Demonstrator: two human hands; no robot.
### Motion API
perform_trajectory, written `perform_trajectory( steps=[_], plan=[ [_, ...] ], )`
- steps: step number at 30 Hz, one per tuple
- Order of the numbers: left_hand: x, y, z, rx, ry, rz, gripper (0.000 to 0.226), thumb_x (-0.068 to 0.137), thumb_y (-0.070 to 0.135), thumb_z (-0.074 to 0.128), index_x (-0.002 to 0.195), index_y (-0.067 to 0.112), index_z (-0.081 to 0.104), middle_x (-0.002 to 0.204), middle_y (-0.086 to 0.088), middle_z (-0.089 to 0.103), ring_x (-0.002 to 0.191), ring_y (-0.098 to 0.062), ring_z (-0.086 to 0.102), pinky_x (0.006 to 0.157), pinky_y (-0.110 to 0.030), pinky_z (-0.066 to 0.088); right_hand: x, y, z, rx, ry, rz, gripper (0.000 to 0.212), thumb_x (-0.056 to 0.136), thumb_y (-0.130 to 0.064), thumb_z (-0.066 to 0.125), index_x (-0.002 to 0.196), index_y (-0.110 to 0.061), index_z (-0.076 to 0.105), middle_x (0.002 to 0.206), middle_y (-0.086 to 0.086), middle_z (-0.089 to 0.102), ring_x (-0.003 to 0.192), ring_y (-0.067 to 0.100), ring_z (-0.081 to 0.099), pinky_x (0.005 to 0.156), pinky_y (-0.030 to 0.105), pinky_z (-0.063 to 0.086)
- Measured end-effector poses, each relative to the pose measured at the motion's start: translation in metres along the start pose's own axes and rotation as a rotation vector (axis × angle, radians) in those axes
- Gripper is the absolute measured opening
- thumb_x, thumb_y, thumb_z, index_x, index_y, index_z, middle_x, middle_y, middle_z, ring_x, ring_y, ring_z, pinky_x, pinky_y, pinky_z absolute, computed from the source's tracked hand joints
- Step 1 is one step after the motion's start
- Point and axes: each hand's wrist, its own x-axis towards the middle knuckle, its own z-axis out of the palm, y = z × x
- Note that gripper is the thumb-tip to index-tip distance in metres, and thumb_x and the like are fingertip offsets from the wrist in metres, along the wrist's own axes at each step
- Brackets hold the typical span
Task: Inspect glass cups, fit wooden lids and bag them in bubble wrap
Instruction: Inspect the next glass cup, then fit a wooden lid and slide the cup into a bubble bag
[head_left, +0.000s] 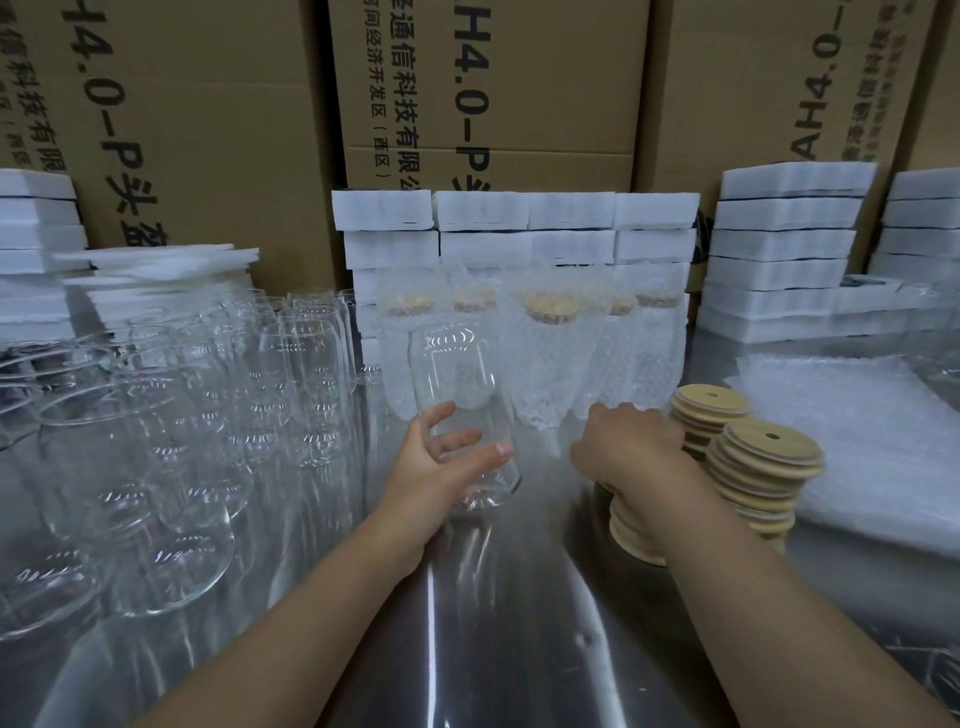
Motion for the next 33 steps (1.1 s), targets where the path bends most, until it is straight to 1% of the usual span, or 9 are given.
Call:
perform_trajectory(
  steps=[6, 9, 13, 16, 19, 22, 24, 28, 33],
  plan=[
    [0.0, -0.003, -0.001, 0.099, 0.025, 0.03, 0.091, 0.054, 0.035, 0.093, 0.127, 0.04, 0.039, 0.12, 0.005, 0.059, 0.11, -0.008, 0.061, 0.066, -0.019, 0.05, -0.001, -0.001, 0.001, 0.046, -0.02, -0.009, 0.048, 0.094, -0.031, 0.038, 0.14, -0.018, 0.035, 0.143, 0.012, 0.036, 0.131, 0.035, 0.032, 0.103, 0.045, 0.032],
    [0.003, -0.005, -0.001, 0.122, 0.048, 0.042, 0.088, 0.051, 0.04, 0.084, 0.126, 0.042, 0.038, 0.121, 0.007, 0.058, 0.111, -0.007, 0.06, 0.065, -0.016, 0.048, 0.001, 0.001, 0.005, 0.055, -0.006, -0.025, 0.054, 0.096, -0.039, 0.038, 0.146, -0.023, 0.026, 0.147, 0.012, 0.033, 0.134, 0.036, 0.029, 0.105, 0.047, 0.029],
    [0.004, -0.009, -0.004, 0.159, 0.068, 0.06, 0.088, 0.061, 0.031, 0.092, 0.129, 0.041, 0.037, 0.12, 0.007, 0.057, 0.109, -0.004, 0.057, 0.071, -0.018, 0.046, 0.005, 0.001, 0.006, 0.076, 0.02, -0.022, 0.052, 0.097, -0.034, 0.038, 0.147, -0.023, 0.027, 0.147, 0.013, 0.03, 0.134, 0.037, 0.025, 0.103, 0.046, 0.03],
    [0.006, -0.011, -0.005, 0.217, 0.105, 0.093, 0.084, 0.067, 0.024, 0.088, 0.131, 0.039, 0.035, 0.116, 0.012, 0.054, 0.112, -0.008, 0.055, 0.074, -0.016, 0.043, 0.007, -0.005, 0.004, 0.322, 0.264, -0.079, 0.048, 0.098, -0.037, 0.041, 0.141, -0.018, 0.033, 0.141, 0.016, 0.028, 0.128, 0.035, 0.026, 0.098, 0.042, 0.033],
    [0.007, -0.012, -0.007, 0.253, 0.128, 0.118, 0.09, 0.066, 0.024, 0.089, 0.137, 0.036, 0.035, 0.12, 0.009, 0.052, 0.115, -0.012, 0.052, 0.077, -0.016, 0.042, 0.004, -0.011, -0.001, 0.808, 0.571, -0.21, 0.047, 0.094, -0.044, 0.053, 0.132, -0.022, 0.04, 0.132, 0.009, 0.028, 0.122, 0.028, 0.027, 0.093, 0.032, 0.031],
    [0.008, -0.013, -0.008, 0.293, 0.119, 0.134, 0.091, 0.064, 0.024, 0.09, 0.134, 0.038, 0.034, 0.125, 0.005, 0.05, 0.117, -0.013, 0.051, 0.088, -0.024, 0.043, -0.007, -0.017, -0.011, 1.213, 0.7, -0.306, 0.042, 0.087, -0.043, 0.064, 0.118, -0.029, 0.04, 0.123, 0.0, 0.027, 0.118, 0.01, 0.038, 0.087, 0.011, 0.035],
    [0.008, -0.014, -0.007, 0.331, 0.106, 0.139, 0.09, 0.062, 0.024, 0.092, 0.129, 0.041, 0.033, 0.124, 0.006, 0.05, 0.117, -0.012, 0.05, 0.093, -0.028, 0.043, -0.014, -0.019, -0.016, 1.373, 0.736, -0.339, 0.042, 0.084, -0.041, 0.069, 0.112, -0.028, 0.041, 0.121, -0.001, 0.032, 0.107, -0.005, 0.046, 0.078, 0.002, 0.037],
    [0.009, -0.017, -0.005, 0.386, 0.071, 0.156, 0.092, 0.06, 0.025, 0.093, 0.127, 0.043, 0.033, 0.118, 0.014, 0.05, 0.119, -0.01, 0.05, 0.095, -0.029, 0.044, -0.019, -0.022, -0.017, 1.528, 0.69, -0.371, 0.035, 0.078, -0.042, 0.073, 0.093, -0.032, 0.043, 0.12, 0.001, 0.044, 0.111, 0.011, 0.052, 0.09, 0.024, 0.045],
    [0.009, -0.018, -0.005, 0.413, 0.054, 0.167, 0.093, 0.059, 0.026, 0.094, 0.127, 0.044, 0.033, 0.113, 0.024, 0.048, 0.118, -0.009, 0.05, 0.1, -0.035, 0.047, -0.023, -0.031, -0.011, 1.603, 0.569, -0.528, 0.027, 0.081, -0.03, 0.073, 0.087, -0.023, 0.048, 0.113, 0.005, 0.056, 0.096, 0.004, 0.062, 0.07, 0.01, 0.045]
  ],
)
